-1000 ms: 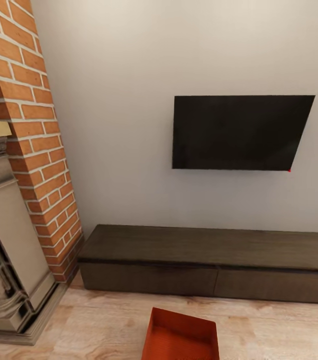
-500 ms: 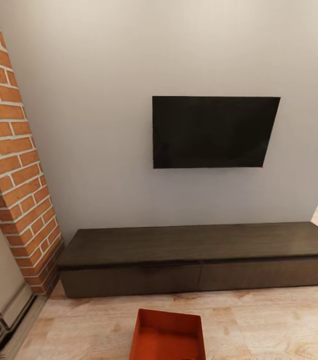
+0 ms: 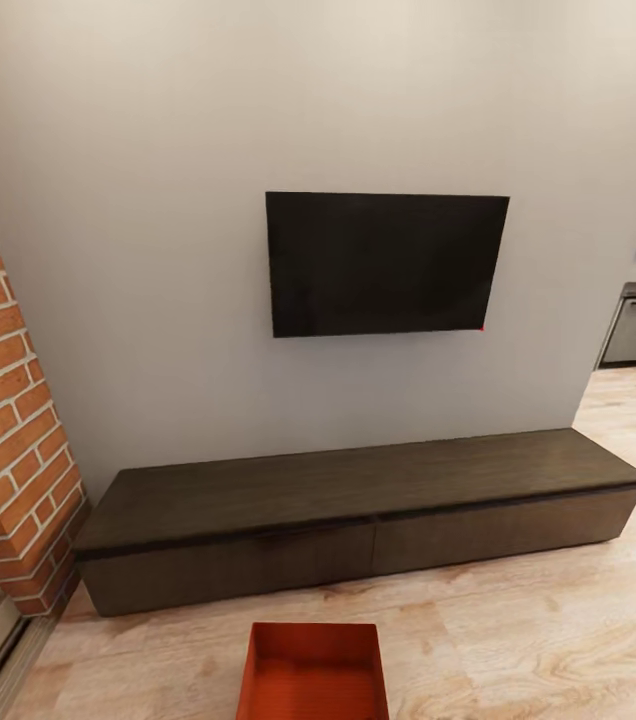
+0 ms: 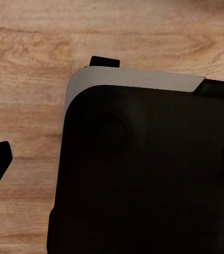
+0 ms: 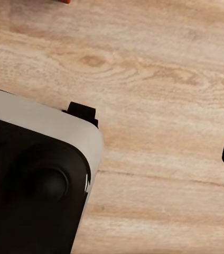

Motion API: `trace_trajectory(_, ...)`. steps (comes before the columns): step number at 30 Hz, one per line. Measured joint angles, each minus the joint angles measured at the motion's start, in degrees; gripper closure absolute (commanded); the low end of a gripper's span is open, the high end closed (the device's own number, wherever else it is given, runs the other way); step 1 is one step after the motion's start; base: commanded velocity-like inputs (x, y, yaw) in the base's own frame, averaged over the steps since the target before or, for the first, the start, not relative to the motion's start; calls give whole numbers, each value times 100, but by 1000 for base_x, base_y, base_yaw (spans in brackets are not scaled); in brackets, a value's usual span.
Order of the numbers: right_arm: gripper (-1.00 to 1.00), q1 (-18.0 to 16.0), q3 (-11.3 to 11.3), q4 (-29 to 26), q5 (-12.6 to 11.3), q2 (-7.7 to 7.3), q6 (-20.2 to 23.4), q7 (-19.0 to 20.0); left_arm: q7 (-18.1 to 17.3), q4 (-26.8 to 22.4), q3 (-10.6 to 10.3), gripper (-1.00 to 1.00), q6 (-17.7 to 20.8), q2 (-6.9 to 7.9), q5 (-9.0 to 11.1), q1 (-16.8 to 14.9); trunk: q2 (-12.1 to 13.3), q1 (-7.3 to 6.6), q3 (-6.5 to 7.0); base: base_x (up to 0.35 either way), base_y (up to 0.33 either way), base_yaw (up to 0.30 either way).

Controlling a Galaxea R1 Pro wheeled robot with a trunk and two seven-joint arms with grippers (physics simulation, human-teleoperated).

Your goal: Move the two storage containers from the living room to the garage. In the garage, place one container on the floor and stack the other container on top of it (either order is fine).

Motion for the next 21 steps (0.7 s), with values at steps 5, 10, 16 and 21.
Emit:
trace_trajectory(5, -100, 2, 0, 0, 0, 0, 1, 0, 0, 0, -1, -100, 0, 2, 0, 0, 0, 0, 0, 0, 0, -14)
trace_trajectory(10, -100, -1, 0, 0, 0, 0, 1, -1, 0, 0, 0, -100, 0, 0, 0, 0, 0, 0, 0, 0, 6, -1)
trace_trajectory(16, -100, -1, 0, 0, 0, 1, 1, 1, 2, 0, 1, -100, 0, -1, 1, 0, 0, 0, 0, 0, 196, 0)
trace_trajectory(21, -100, 0, 0, 0, 0, 0, 0, -1, 0, 0, 1, -100, 0, -2, 1, 0, 0, 0, 0, 0, 49, 0)
